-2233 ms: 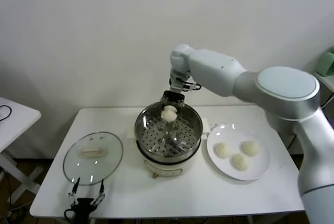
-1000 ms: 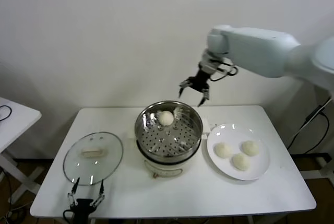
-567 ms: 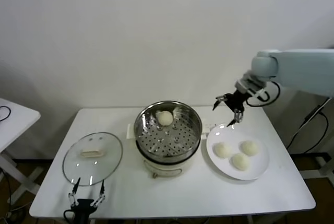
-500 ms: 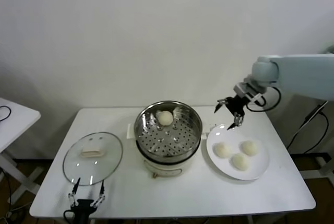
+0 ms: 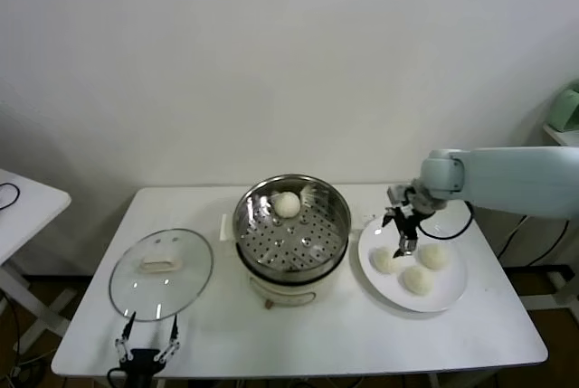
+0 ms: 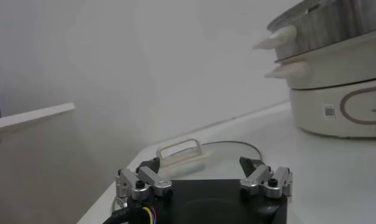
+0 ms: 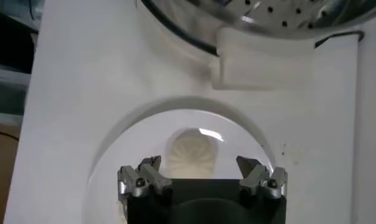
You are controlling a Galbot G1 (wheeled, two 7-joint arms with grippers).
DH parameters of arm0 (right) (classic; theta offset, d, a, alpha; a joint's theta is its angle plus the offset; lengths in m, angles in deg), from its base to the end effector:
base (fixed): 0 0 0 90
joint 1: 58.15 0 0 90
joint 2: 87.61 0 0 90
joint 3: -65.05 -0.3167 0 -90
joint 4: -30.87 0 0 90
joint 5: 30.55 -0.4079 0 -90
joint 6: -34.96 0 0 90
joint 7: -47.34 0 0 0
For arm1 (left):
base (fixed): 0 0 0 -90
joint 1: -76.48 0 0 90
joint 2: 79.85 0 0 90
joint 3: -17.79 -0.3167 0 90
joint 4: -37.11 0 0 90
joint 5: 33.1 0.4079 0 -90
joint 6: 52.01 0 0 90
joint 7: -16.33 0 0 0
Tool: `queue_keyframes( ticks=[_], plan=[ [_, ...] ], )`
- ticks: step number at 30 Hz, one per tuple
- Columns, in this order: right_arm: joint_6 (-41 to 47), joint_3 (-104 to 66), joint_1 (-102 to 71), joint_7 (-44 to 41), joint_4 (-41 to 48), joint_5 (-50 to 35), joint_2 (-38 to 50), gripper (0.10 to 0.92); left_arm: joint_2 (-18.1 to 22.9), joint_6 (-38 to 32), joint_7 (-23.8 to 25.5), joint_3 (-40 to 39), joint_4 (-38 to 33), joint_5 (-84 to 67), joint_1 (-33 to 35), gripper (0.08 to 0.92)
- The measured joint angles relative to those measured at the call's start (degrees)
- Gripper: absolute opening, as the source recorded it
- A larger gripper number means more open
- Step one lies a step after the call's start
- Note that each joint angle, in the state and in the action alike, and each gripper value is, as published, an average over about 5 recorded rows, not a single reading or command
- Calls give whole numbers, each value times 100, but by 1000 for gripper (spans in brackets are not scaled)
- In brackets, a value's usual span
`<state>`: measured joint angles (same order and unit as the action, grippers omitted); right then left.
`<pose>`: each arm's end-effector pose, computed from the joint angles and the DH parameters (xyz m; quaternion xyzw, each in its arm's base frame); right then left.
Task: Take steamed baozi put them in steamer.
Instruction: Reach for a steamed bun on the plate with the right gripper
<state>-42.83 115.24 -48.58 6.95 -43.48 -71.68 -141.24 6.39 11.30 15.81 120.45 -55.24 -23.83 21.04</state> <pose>0.5360 -0.0506 -0.2156 0.5117 -0.5312 0.5289 0.4198 0.1610 0.1088 -0.4673 0.0415 -0.9855 -0.1558 0.0520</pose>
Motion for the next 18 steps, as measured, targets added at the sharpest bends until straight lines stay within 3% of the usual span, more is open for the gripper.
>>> queue_keyframes(
  ticks=[13,18],
  plan=[
    [419,-569,-906,211,435,494,-106,821,8,-59,-23,27,64,78,36,823],
    [480,-712,-1094,241,556,602,-146,747,12,-64,-45,39,71,92,28,823]
  ],
)
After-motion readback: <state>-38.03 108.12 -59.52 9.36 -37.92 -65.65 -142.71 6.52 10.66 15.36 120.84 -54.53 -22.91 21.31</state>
